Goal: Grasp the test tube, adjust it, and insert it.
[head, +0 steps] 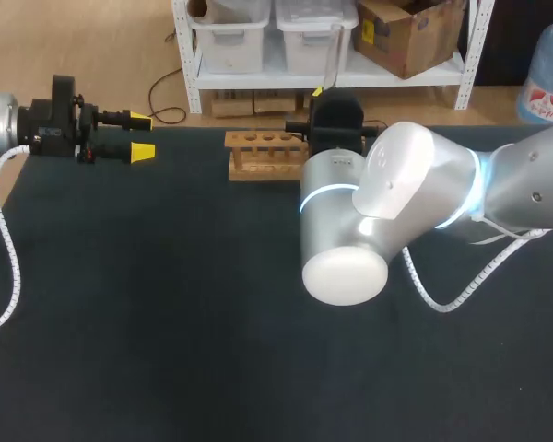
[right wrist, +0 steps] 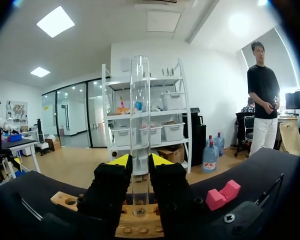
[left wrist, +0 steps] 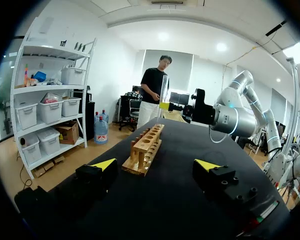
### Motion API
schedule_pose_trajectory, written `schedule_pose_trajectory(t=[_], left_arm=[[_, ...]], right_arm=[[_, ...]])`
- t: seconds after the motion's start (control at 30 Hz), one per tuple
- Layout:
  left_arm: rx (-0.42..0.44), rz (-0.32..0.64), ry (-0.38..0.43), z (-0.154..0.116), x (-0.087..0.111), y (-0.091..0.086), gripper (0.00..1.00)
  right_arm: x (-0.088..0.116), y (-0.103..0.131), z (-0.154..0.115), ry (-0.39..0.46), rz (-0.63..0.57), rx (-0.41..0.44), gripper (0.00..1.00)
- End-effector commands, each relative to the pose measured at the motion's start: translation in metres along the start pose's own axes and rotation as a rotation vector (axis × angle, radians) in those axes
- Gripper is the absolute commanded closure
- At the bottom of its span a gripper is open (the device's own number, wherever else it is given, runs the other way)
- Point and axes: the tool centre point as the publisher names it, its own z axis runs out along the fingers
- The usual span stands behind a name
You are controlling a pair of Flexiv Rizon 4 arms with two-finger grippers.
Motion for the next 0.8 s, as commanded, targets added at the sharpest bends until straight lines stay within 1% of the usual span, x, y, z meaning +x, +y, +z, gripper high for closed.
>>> schedule_pose_trajectory(t=[0.03, 0.37, 0.8], left_arm=[[0.0, 0.003, -0.003, 0.0, 0.001, 0.0, 0.0], [0.0, 0.003, -0.003, 0.0, 0.001, 0.0, 0.0], [0.0, 0.003, -0.003, 0.0, 0.001, 0.0, 0.0]], right_arm=[[0.003, -0.001, 0.003, -0.001, 0.002, -0.001, 1.0], [0.009, 0.001, 0.007, 0.001, 0.009, 0.0, 1.0], [0.031, 0.001, -0.002, 0.053, 0.023, 0.011, 1.0]])
